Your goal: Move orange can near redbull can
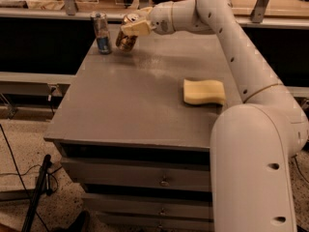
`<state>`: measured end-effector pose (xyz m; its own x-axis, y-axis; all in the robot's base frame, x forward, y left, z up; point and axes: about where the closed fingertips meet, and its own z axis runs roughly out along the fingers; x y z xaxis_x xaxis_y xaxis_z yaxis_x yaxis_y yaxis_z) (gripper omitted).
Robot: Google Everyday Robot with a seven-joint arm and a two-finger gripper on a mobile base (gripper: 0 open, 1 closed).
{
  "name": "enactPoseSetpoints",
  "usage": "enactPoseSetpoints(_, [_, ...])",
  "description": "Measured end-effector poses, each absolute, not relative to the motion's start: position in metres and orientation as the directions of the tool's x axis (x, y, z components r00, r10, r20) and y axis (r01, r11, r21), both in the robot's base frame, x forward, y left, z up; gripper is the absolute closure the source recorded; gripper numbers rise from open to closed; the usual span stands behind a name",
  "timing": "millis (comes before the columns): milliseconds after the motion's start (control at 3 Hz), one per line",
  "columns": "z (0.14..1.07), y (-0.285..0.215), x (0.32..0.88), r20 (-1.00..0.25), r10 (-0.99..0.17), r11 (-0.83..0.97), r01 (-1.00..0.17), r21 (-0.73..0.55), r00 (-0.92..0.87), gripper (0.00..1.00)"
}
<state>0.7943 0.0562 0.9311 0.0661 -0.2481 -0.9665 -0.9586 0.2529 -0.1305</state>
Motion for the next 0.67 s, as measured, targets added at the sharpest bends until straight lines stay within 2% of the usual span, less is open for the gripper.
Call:
enactPoseSetpoints(333, [0.938, 0.07, 0.785, -0.953, -0.293, 0.204, -0.969, -0.141, 0.077, 0.61])
enactPoseSetpoints(667, [0.926, 0.072, 0.772, -0.899, -0.434, 0.156, -0.978, -0.14, 0.06, 0.3])
